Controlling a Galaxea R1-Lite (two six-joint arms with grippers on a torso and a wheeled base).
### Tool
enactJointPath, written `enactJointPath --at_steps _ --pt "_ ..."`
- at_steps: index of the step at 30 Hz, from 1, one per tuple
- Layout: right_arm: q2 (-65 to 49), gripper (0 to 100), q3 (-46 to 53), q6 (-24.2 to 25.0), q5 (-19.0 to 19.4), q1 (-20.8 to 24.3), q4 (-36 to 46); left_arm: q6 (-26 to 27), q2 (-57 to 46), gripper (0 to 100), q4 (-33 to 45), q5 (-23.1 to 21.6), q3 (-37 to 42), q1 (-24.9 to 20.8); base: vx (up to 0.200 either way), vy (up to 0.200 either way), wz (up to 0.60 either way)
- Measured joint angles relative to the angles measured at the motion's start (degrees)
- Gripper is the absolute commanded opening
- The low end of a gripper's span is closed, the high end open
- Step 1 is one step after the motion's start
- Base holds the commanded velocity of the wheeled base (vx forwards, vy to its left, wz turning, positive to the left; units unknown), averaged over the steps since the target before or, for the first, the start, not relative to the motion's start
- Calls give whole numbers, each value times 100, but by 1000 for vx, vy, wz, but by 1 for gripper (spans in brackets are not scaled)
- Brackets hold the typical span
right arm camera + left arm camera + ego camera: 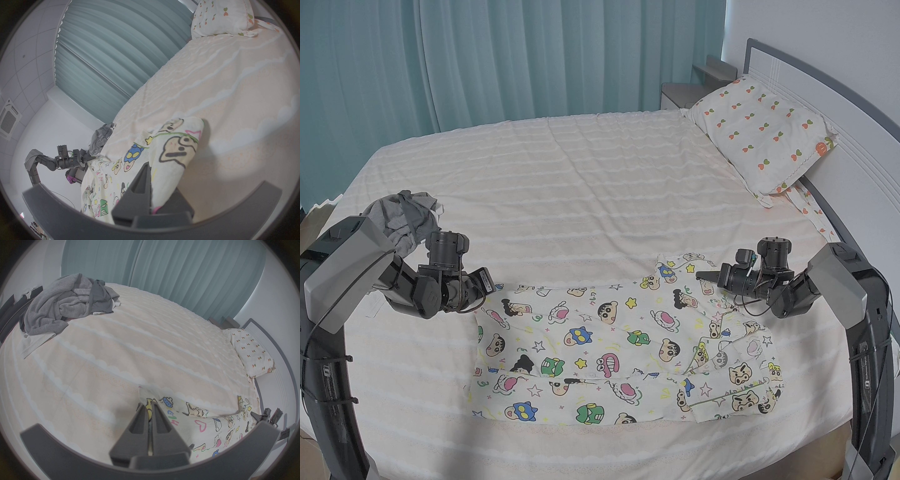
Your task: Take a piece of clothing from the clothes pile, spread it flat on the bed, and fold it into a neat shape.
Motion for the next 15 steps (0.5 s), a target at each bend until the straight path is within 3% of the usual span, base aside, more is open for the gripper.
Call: enactJointPath --at_steps 15 --pt "-823 0 1175 2 541 -60 -386 219 -383 0 -88 -16 413 -28 0 0 0"
